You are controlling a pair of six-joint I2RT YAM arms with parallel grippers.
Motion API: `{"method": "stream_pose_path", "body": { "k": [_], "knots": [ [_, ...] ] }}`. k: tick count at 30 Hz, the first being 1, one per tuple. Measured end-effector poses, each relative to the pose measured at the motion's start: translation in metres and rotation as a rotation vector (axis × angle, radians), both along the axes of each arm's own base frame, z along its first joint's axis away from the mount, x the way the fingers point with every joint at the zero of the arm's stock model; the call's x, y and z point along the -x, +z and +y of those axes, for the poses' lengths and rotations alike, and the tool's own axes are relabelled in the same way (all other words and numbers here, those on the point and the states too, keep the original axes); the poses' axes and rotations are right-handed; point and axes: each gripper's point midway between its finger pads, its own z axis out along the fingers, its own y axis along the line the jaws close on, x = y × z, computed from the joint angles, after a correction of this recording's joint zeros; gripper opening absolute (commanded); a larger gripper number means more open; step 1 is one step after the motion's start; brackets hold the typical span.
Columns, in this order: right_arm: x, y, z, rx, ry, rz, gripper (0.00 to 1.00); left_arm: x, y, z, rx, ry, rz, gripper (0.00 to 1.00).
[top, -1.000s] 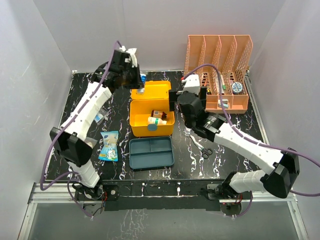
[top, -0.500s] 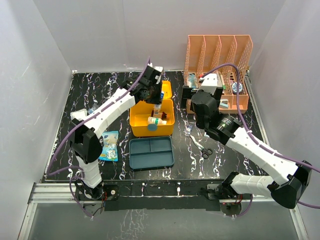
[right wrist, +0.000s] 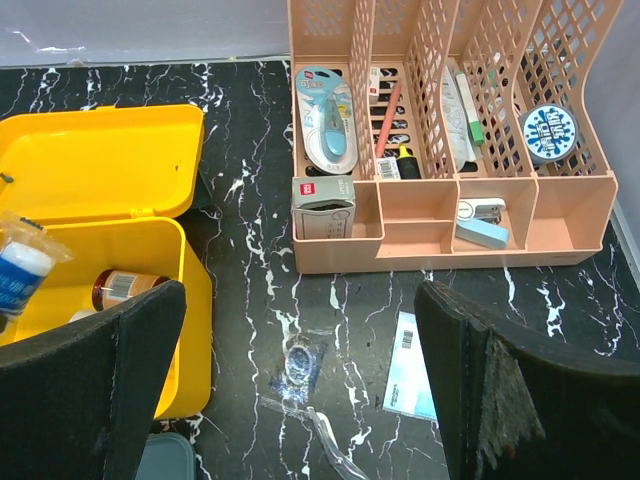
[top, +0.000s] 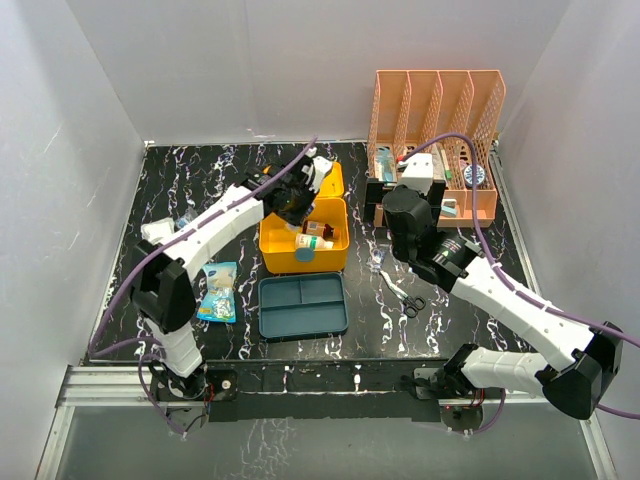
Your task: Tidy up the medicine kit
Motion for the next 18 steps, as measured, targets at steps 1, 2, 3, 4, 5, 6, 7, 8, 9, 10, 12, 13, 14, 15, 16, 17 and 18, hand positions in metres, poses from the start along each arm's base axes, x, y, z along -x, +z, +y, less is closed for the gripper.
{"method": "stream_pose_path", "body": {
  "k": [1,2,3,4,5,6,7,8,9,10,12,13,14,15,16,17,18],
  "knots": [
    [0.000,0.000,0.000,-0.001,0.000,-0.001,0.98,0.002,0.006,0.001,-0.013,-0.069,-0.017,0.00],
    [0.000,0.000,0.000,-0.002,0.000,-0.002,0.98,0.005,0.011,0.001,-0.022,-0.125,-0.032,0.00],
    [0.000,0.000,0.001,-0.004,0.002,-0.003,0.98,0.009,0.017,0.002,-0.034,-0.196,-0.047,0.00],
    [-0.001,0.000,0.001,-0.004,0.003,-0.003,0.98,0.014,0.022,0.004,-0.047,-0.260,-0.056,0.00],
    [-0.001,-0.001,0.001,-0.004,0.004,-0.002,0.98,0.019,0.027,0.005,-0.061,-0.329,-0.066,0.00],
    [0.000,-0.001,0.001,-0.004,0.006,0.000,0.98,0.024,0.030,0.006,-0.075,-0.397,-0.071,0.00],
    [-0.001,-0.002,0.001,-0.005,0.008,0.001,0.98,0.029,0.032,0.008,-0.090,-0.459,-0.069,0.00],
    [-0.001,-0.002,0.001,-0.005,0.008,0.001,0.98,0.034,0.031,0.009,-0.105,-0.516,-0.059,0.00],
    [-0.001,-0.001,0.001,-0.007,0.007,-0.001,0.98,0.039,0.028,0.011,-0.121,-0.569,-0.046,0.00],
    [-0.001,-0.001,0.001,-0.008,0.007,-0.002,0.98,0.044,0.025,0.013,-0.138,-0.619,-0.027,0.00],
    [-0.001,-0.001,0.001,-0.009,0.008,-0.002,0.98,0.051,0.019,0.018,-0.172,-0.692,0.002,0.00],
    [-0.001,-0.001,0.001,-0.010,0.008,-0.002,0.98,0.054,0.016,0.021,-0.188,-0.724,0.014,0.00],
    [-0.001,0.000,0.001,-0.010,0.009,-0.003,0.98,0.056,0.013,0.023,-0.204,-0.752,0.021,0.00],
    [-0.001,0.000,0.001,-0.012,0.009,-0.004,0.98,0.057,0.010,0.025,-0.218,-0.777,0.029,0.00],
    [-0.001,0.001,0.001,-0.014,0.009,-0.005,0.98,0.059,0.006,0.028,-0.232,-0.802,0.035,0.00],
    [0.000,0.001,0.000,-0.015,0.010,-0.006,0.98,0.060,0.004,0.029,-0.241,-0.816,0.040,0.00],
    [0.001,0.000,0.000,-0.018,0.011,-0.009,0.98,0.060,0.002,0.031,-0.249,-0.829,0.044,0.00]
  ]
}}
